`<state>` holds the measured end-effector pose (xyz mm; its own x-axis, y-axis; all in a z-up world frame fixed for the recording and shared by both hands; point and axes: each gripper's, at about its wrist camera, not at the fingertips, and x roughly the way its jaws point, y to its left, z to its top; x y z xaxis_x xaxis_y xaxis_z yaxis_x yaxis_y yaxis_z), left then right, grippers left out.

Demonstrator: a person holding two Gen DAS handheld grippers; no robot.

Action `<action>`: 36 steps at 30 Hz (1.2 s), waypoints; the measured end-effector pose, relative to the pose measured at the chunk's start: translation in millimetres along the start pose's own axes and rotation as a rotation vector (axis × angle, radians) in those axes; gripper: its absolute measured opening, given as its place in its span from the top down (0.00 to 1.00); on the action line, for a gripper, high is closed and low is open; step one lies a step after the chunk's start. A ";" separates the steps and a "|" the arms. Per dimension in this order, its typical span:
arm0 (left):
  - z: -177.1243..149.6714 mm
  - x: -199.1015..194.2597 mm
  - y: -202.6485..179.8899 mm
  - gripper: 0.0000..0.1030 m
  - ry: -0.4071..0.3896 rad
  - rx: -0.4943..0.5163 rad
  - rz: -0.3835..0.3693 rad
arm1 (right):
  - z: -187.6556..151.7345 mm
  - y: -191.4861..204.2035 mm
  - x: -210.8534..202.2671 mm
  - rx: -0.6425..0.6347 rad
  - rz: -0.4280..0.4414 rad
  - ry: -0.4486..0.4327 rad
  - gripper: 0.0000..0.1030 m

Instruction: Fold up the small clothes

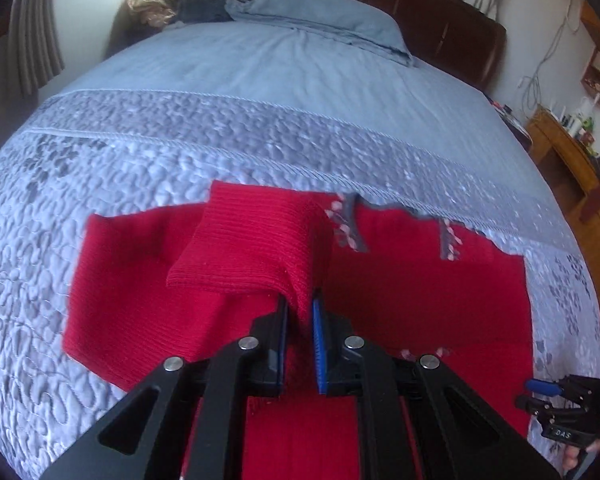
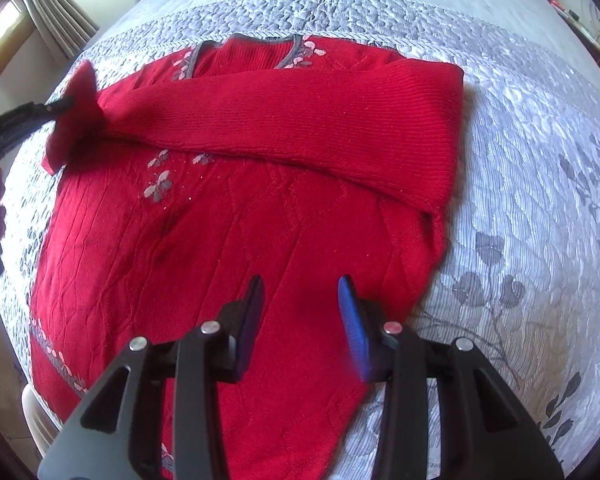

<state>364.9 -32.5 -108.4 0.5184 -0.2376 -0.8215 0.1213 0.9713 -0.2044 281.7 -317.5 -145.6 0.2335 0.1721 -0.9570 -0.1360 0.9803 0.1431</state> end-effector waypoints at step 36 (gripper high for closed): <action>-7.0 48.5 132.2 0.43 0.255 -0.114 0.207 | 192.7 166.4 102.1 0.043 0.109 0.185 0.56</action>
<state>400.2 84.4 -178.9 0.2917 -0.0434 -0.9555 -0.0671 0.9956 -0.0657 468.5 -118.2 -170.9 0.0387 0.2607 -0.9646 -0.1088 0.9607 0.2553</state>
